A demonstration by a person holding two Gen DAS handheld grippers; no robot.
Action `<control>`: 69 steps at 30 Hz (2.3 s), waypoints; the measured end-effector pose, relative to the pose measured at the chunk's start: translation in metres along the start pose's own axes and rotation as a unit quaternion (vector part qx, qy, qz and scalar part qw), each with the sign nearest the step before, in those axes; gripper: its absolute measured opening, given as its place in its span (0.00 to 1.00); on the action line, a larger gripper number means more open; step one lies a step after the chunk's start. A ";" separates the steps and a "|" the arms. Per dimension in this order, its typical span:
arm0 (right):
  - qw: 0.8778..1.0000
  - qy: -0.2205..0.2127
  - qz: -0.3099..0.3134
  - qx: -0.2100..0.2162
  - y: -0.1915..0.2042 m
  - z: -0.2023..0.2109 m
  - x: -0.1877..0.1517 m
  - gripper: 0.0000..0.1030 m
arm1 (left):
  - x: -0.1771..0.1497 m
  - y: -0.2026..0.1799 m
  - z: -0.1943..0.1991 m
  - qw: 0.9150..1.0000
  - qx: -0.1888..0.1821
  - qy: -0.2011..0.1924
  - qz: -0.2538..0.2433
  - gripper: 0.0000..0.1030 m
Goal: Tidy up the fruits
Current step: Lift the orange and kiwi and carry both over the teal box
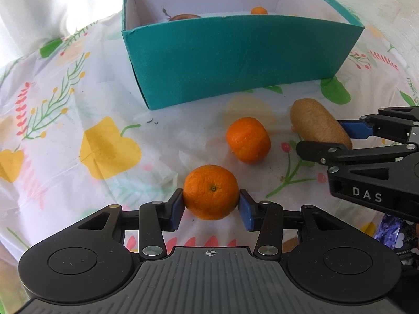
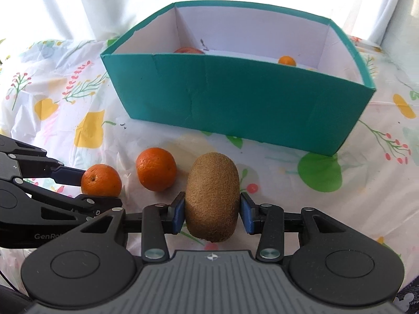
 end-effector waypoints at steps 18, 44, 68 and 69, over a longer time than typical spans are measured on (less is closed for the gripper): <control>0.992 -0.108 -0.049 -0.035 -0.049 0.073 0.030 0.41 | 0.054 -0.009 0.069 0.994 0.060 -0.089 -0.002 0.47; 0.969 -0.236 -0.054 -0.054 -0.088 0.119 0.122 0.41 | 0.160 -0.001 0.122 0.977 0.116 -0.172 0.054 0.47; 0.982 -0.172 -0.060 -0.052 -0.096 0.061 0.134 0.41 | 0.176 0.017 0.063 0.984 0.114 -0.117 0.064 0.47; 0.983 -0.168 -0.061 -0.052 -0.096 0.058 0.134 0.41 | 0.177 0.017 0.061 0.985 0.113 -0.114 0.063 0.47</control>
Point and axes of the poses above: each gripper's, at about its wrist camera, not at the fingertips, and z roughly against the way its jaws point, y to its left, x to its top, the point moved 4 cm from there along -z, roughly the way its jaws point, and after that the axes turned 5 degrees about y, right-handed, at the moved point
